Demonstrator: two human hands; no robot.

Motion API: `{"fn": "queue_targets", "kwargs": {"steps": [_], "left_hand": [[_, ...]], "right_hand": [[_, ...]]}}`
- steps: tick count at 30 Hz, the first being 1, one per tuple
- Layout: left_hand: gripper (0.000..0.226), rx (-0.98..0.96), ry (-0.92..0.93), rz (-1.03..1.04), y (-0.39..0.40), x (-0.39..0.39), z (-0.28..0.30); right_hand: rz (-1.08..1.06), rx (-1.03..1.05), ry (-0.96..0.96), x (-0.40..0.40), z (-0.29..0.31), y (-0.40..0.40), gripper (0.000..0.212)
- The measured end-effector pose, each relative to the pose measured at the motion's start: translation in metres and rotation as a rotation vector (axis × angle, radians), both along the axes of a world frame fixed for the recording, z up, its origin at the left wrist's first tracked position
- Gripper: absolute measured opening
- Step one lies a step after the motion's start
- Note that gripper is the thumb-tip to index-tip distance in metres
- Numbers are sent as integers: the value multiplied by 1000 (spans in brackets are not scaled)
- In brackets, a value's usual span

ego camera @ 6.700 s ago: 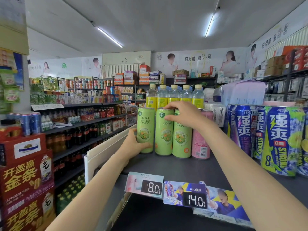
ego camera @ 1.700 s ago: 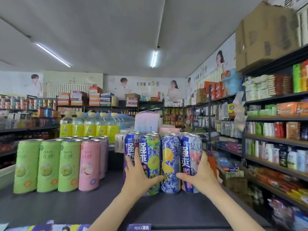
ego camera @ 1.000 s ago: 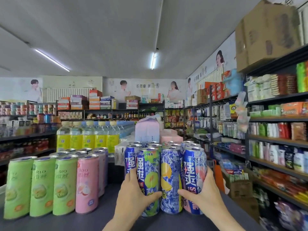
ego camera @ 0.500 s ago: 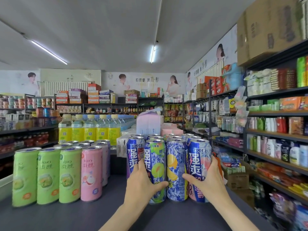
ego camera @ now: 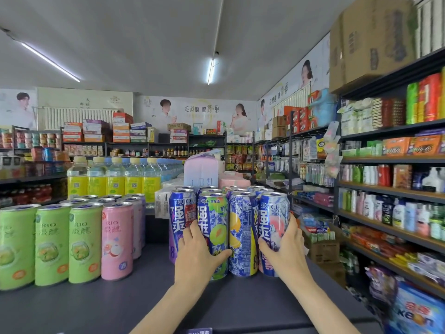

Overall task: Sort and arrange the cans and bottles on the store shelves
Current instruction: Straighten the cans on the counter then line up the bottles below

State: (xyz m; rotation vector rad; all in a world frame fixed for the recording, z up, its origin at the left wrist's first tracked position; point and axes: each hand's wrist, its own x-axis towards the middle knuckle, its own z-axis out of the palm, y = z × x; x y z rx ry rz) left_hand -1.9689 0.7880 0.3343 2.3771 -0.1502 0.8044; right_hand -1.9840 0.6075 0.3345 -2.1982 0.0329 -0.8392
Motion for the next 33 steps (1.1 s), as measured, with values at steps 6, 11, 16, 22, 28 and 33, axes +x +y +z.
{"fn": "queue_targets", "kwargs": {"steps": [6, 11, 16, 22, 28, 33], "left_hand": [[113, -111, 107, -139, 0, -5, -1], [113, -109, 96, -197, 5, -6, -10], [111, -42, 69, -95, -3, -9, -11], [120, -81, 82, -216, 8, -5, -16], [79, -395, -125, -88, 49, 8, 1], [110, -349, 77, -172, 58, 35, 1]], "right_hand": [[180, 76, 48, -13, -1, -7, 114], [183, 46, 62, -9, -5, -10, 116], [159, 17, 58, -3, -5, -9, 116], [135, 27, 8, -7, -10, -11, 113], [5, -307, -493, -17, 4, 3, 89], [-16, -658, -493, 3, 9, 57, 111]]}}
